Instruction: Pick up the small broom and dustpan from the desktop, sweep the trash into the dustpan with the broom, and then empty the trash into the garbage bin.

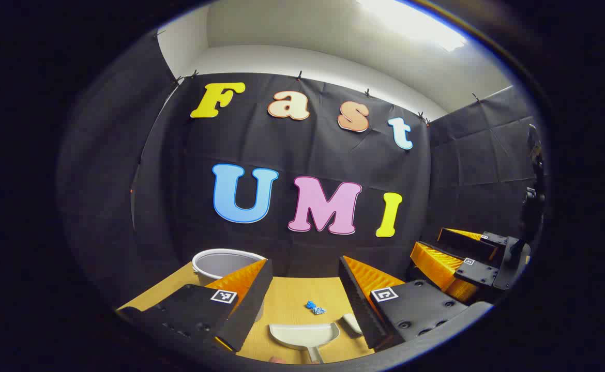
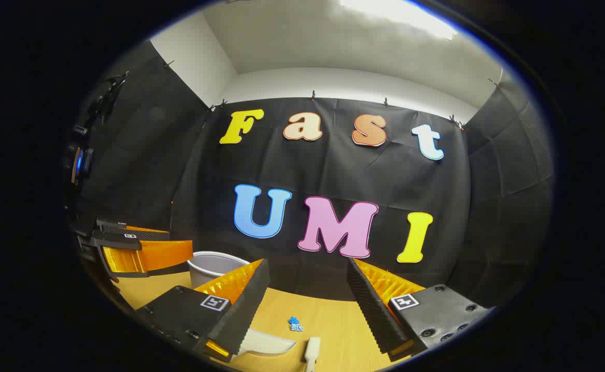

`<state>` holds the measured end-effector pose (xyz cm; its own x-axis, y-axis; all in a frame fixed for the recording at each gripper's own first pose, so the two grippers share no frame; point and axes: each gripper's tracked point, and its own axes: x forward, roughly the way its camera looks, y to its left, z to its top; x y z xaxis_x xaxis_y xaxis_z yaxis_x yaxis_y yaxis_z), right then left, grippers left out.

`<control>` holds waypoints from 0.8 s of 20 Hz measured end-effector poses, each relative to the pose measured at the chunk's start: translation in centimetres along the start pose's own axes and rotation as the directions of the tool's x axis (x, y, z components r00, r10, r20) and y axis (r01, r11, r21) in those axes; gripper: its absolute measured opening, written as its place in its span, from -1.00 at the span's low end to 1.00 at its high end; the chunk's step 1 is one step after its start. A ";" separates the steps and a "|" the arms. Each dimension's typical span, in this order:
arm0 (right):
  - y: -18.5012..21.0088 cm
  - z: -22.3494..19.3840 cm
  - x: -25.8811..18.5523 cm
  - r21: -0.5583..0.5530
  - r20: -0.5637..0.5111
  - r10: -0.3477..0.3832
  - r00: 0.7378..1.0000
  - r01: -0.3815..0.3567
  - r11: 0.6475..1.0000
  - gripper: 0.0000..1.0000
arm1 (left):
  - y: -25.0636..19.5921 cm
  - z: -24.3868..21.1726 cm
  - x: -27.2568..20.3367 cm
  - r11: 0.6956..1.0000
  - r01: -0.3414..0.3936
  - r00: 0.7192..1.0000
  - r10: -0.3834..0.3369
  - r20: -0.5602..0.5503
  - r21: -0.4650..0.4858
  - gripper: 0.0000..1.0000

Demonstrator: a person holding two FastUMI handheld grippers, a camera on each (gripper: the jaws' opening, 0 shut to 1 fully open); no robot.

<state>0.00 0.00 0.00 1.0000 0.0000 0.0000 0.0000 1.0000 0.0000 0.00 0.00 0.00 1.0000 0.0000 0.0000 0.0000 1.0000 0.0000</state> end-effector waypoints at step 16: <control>0.2 0.2 -0.6 0.063 -0.008 -0.018 1.000 0.018 0.998 0.76 | -0.1 -0.6 0.0 0.999 0.011 1.000 -0.010 -0.014 0.035 0.53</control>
<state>-0.59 0.20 0.18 0.9998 -0.0179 -0.0075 0.0184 0.9978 0.0635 0.01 -0.09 -0.58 0.9998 -0.0103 -0.0143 0.0108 0.9993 0.0349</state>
